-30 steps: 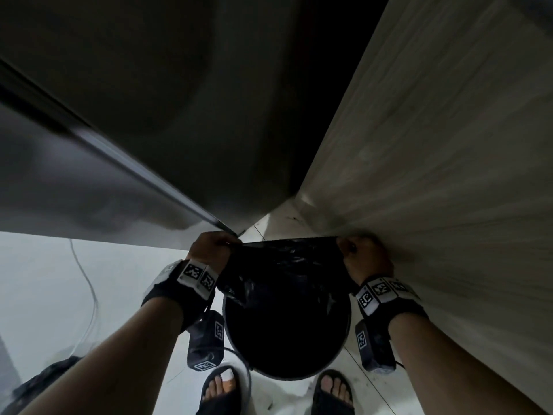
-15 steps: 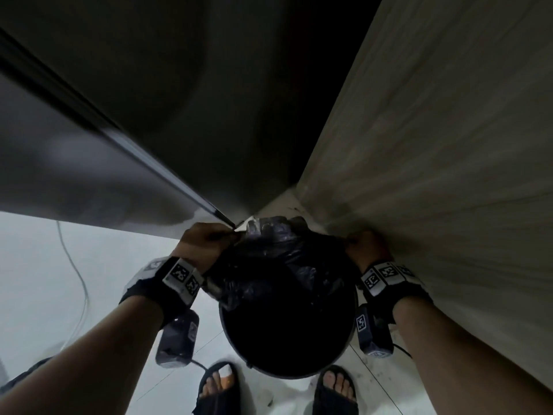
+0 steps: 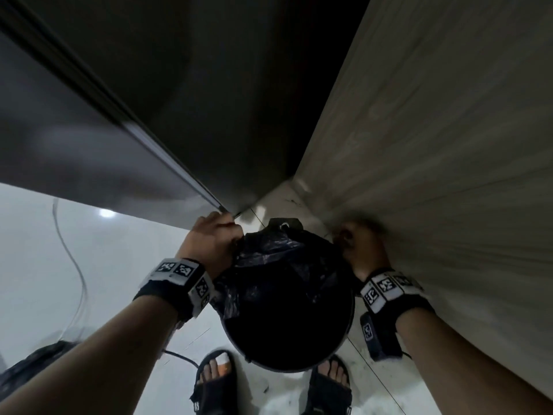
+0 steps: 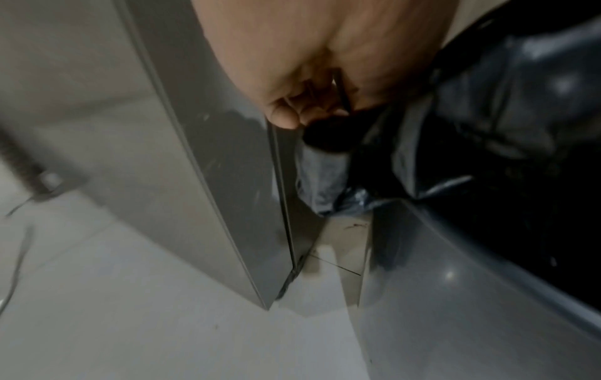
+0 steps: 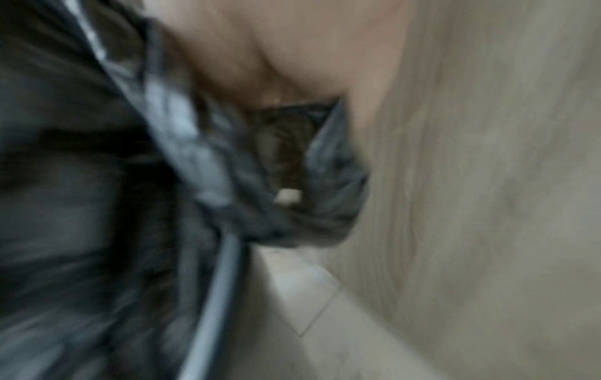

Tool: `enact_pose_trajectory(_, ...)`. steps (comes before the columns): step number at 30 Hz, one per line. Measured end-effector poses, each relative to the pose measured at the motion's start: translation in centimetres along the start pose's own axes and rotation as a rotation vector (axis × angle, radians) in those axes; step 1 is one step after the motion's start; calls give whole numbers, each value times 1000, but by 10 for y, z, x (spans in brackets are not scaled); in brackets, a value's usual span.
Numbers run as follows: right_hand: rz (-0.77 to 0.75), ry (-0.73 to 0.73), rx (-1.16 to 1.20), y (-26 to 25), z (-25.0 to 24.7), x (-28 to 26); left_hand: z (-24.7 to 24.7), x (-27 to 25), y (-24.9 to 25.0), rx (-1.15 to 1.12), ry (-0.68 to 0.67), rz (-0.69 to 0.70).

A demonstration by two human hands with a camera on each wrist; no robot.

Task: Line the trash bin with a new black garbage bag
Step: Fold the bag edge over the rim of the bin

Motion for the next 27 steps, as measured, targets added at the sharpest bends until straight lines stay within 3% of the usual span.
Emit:
enact_pose_trajectory(2, -29, -38, 84, -13, 1, -18, -5, -5, 15, -12, -69, 17)
enact_pose_trajectory(6, 121, -232, 234, 5, 13, -58, 20, -37, -11, -193, -270, -339)
enact_pose_trajectory(11, 301, -338, 307, 68, 50, -98, 65, -97, -13, -287, -400, -537)
enact_pose_trajectory(14, 292, -298, 283, 73, 59, -90, 64, -98, -13, -335, -305, -599)
enact_pose_trajectory(18, 209, -229, 347, 39, 37, -50, 32, -70, -28, -372, -87, -675)
enact_pose_trajectory(23, 164, 29, 404, 34, 0, -32, 13, -67, -40, -521, 22, -646)
enact_pose_trajectory(27, 177, 122, 202, 54, 6, -64, 28, -98, -29, -303, 99, -528)
Point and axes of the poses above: each hand's wrist, its own x-axis towards the middle knuckle, its own z-axis out of the palm, y = z × x, the point moved 9 cm from there along x, towards the middle knuckle, and after that the axes turned 8 degrees about -y, right-handed, at the moved point
